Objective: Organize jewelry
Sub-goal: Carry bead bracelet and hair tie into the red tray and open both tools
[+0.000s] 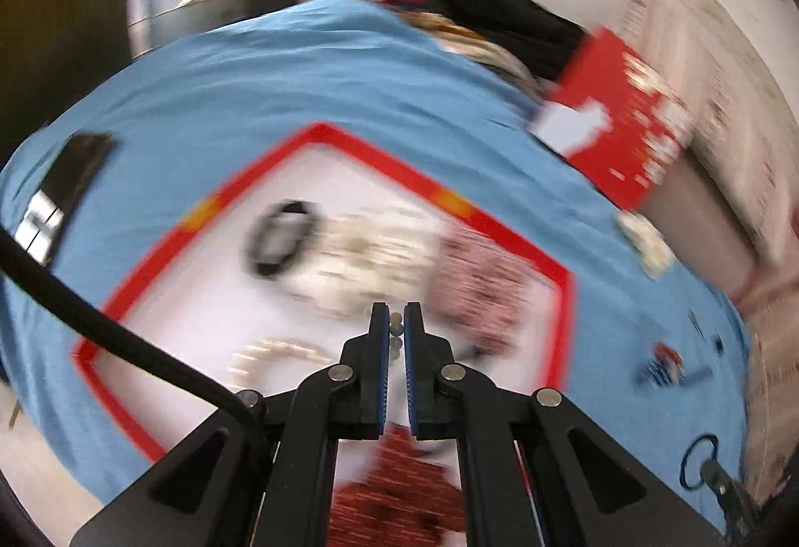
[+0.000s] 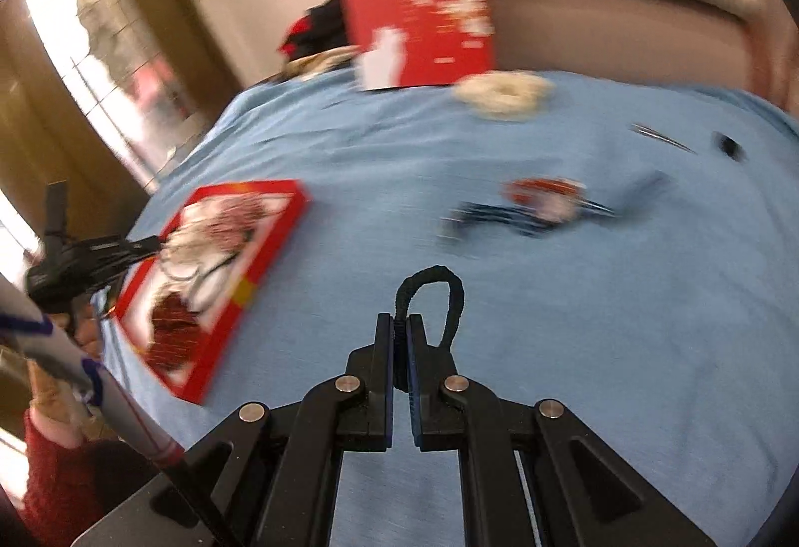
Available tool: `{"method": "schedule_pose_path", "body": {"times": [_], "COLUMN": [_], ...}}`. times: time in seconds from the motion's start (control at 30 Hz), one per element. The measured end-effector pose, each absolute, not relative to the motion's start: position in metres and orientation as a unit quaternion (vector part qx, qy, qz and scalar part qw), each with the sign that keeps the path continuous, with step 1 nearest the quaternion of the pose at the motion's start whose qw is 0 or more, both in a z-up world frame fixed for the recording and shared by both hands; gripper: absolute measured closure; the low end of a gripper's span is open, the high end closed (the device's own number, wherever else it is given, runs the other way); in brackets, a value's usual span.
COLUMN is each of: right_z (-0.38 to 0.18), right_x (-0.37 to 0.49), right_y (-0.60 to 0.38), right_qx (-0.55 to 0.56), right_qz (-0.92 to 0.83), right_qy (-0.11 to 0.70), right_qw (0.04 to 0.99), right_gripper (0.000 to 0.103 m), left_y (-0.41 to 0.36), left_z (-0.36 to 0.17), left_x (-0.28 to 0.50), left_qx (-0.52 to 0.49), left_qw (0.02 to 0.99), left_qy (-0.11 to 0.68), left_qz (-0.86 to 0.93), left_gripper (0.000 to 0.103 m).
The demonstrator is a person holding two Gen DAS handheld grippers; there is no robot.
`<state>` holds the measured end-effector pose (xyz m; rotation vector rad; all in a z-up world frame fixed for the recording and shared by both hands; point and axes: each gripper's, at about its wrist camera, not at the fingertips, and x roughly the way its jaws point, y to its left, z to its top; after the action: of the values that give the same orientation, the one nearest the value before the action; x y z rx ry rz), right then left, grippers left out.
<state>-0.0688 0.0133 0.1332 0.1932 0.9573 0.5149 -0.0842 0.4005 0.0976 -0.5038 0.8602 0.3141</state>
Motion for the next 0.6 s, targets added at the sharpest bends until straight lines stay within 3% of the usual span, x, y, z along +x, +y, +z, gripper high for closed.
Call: {"method": "schedule_pose_path", "body": {"times": [0.2,0.43,0.6], "right_z": [0.151,0.138,0.12], "right_x": [-0.052,-0.025,-0.007], "right_y": [0.113,0.215,0.264], "right_qx": [0.051,0.071,0.131], "right_qz": [0.313,0.38,0.426], "right_qy": [0.449,0.49,0.522], "right_qw": [0.835,0.781,0.727], "right_gripper": [0.098,0.098,0.097], "left_y": [0.469,0.487,0.484], "left_z": [0.073,0.071,0.082], "left_x": [-0.099,-0.113,-0.119], "left_qx": [-0.317,-0.337,-0.323], "left_qw": [0.826,0.811,0.825], "left_qy": [0.42,0.414,0.393], "left_qz": [0.204,0.241,0.246], "left_gripper": [0.098,0.097,0.089]}}
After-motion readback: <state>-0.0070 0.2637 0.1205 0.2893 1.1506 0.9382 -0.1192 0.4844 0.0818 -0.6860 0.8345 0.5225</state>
